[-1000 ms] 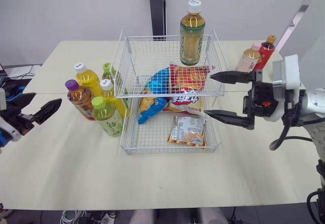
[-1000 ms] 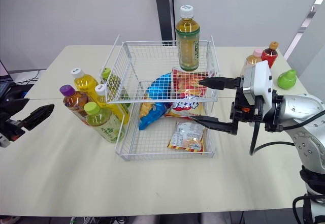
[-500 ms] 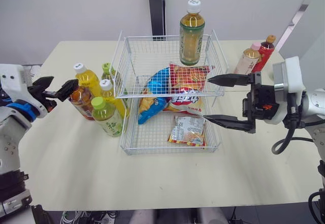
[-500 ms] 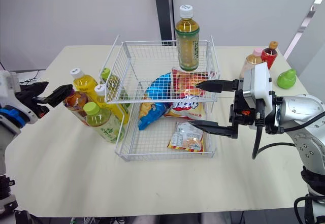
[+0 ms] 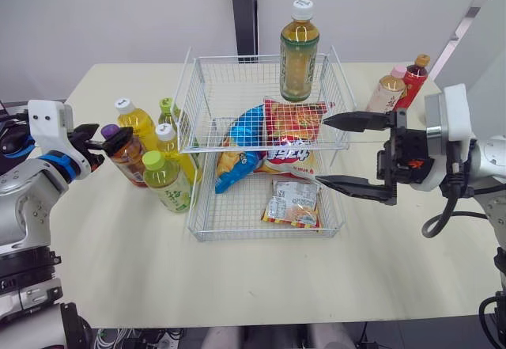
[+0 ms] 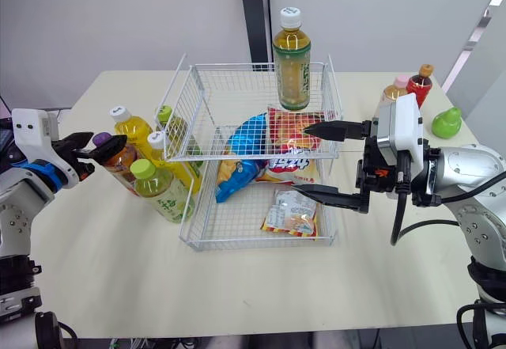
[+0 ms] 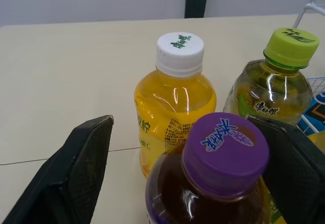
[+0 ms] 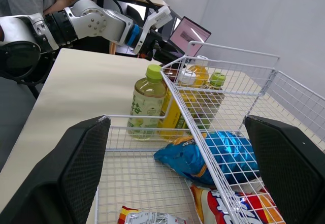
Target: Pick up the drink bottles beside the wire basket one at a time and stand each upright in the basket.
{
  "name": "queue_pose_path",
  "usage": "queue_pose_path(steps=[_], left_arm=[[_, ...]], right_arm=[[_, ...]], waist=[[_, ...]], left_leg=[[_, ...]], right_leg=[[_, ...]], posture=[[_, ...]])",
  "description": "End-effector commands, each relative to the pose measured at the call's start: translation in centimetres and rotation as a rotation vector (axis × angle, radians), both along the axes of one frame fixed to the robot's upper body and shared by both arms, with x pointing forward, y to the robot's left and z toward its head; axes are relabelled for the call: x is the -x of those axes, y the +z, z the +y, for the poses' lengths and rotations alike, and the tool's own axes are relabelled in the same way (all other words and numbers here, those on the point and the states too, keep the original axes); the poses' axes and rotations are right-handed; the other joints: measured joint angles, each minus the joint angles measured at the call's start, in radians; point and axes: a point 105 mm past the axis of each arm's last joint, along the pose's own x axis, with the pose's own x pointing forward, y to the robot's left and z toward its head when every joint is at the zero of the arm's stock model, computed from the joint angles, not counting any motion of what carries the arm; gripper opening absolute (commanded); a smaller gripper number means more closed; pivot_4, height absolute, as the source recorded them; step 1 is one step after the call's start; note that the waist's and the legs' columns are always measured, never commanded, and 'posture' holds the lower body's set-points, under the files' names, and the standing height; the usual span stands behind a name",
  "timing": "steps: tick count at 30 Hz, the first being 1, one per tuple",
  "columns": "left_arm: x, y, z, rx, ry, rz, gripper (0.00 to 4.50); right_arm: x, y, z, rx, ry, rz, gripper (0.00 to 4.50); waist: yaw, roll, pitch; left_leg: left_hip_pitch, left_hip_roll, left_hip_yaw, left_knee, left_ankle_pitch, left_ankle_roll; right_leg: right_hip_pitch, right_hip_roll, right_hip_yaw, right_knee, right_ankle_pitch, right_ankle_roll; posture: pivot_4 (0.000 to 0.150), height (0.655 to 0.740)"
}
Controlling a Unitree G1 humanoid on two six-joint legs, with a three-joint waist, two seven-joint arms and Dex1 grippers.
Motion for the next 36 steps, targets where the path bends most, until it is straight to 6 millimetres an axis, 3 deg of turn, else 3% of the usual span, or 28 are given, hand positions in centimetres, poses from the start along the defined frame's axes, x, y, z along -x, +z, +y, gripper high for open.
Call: queue_pose_path(steps=[1,6,12,19,23,30,36], left_arm=[[-0.3,1.1,-0.5,-0.024,-0.040,-0.037,2.92],[-0.2,0.9,-0.6,-0.023,-0.053,-0.034,1.41],[1.6,1.9,-0.6,-0.053,-0.074,-0.060,1.37],[6.1,7.8,-0.9,-0.111,-0.194,-0.104,1.37],[6.9,12.1,-0.8,-0.131,-0.224,-0.148,1.37],[4.7,19.5,-4.2,-0.169,-0.353,-0.270,1.37],[1.4,25.4,-10.1,-0.166,-0.529,-0.368,1.37]], right_arm=[[0.4,0.6,0.2,-0.007,0.019,-0.026,4.50],[0.4,0.6,0.2,-0.005,0.016,-0.024,4.50],[0.3,0.7,0.1,-0.008,-0.006,-0.033,4.50],[0.1,1.1,-0.6,-0.003,-0.027,-0.039,4.50],[0.0,1.2,-0.2,0.000,-0.047,-0.028,4.50],[-0.5,1.6,-0.2,0.004,-0.115,-0.027,4.50],[-0.6,1.6,-0.5,-0.020,-0.217,-0.034,4.50]], waist=[[0.000,0.000,0.000],[-0.001,0.000,0.000],[-0.003,0.000,0.000],[-0.002,-0.004,0.003],[0.001,-0.005,0.003],[0.009,-0.007,0.004],[0.002,-0.010,0.006]], left_leg=[[0.000,0.000,0.000,0.000,0.000,0.000],[0.000,0.000,0.000,0.000,0.000,0.000],[0.000,0.000,0.002,0.000,0.000,0.000],[-0.001,0.002,0.001,0.000,0.000,0.000],[-0.001,0.002,0.000,-0.001,0.000,0.000],[-0.002,-0.001,0.000,0.000,0.000,0.000],[-0.009,-0.002,0.001,0.002,0.000,0.000]], right_leg=[[0.000,0.000,0.000,0.000,0.000,0.000],[0.000,0.000,0.001,0.000,0.000,0.000],[-0.001,-0.001,0.002,-0.001,0.000,0.000],[-0.002,-0.001,0.004,-0.001,0.000,0.000],[-0.001,0.000,0.002,-0.002,0.000,0.000],[0.001,0.001,-0.002,-0.005,0.001,0.002],[-0.002,0.001,-0.006,-0.006,0.003,0.005]], posture=[[0.150,0.7400],[0.150,0.7400],[0.150,0.7400],[0.150,0.7400],[0.150,0.7400],[0.150,0.7400],[0.150,0.7400]])
